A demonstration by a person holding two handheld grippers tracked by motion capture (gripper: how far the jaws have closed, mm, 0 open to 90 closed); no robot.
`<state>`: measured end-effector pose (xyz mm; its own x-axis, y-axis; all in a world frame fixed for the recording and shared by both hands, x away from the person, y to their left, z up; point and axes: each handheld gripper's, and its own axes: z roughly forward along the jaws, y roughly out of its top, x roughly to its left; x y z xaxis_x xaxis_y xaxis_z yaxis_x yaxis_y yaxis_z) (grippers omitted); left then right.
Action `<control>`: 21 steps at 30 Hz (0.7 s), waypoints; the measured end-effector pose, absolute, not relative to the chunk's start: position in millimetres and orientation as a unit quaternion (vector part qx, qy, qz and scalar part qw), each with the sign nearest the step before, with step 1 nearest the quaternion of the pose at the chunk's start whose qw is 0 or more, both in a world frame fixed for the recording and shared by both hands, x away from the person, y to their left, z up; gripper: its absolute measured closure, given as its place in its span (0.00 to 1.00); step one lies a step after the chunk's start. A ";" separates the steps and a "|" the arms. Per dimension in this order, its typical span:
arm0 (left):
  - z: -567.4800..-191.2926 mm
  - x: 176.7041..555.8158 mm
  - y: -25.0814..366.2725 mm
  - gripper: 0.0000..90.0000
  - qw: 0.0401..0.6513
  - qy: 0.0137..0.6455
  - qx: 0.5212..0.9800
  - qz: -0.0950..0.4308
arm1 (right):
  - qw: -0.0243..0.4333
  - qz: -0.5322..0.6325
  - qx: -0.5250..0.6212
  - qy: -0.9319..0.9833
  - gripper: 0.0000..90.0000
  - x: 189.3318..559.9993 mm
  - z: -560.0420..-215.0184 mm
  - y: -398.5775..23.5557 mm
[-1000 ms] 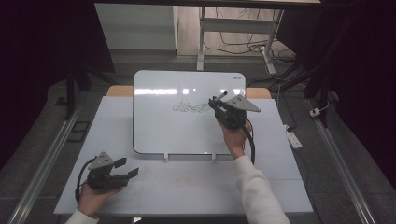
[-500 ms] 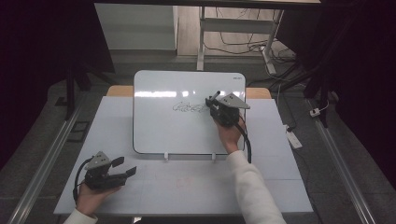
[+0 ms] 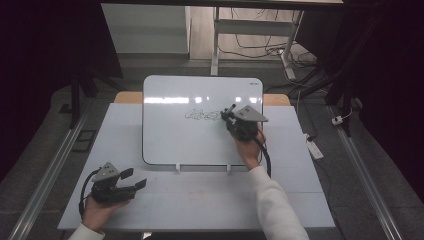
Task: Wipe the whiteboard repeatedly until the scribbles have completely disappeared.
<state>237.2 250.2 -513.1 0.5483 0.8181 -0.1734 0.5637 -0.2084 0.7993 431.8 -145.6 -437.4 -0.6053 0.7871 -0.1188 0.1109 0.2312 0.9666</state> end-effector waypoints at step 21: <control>-512.9 237.2 251.4 0.35 0.438 0.453 0.762 0.147 | 0.326 0.521 0.282 0.736 0.86 422.4 -445.9 -136.8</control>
<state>237.2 251.4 -512.9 0.5472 0.8190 -0.1725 0.5610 -0.2059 0.8018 422.4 -136.8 -445.9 -0.6281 0.7555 -0.1862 0.0754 0.2973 0.9518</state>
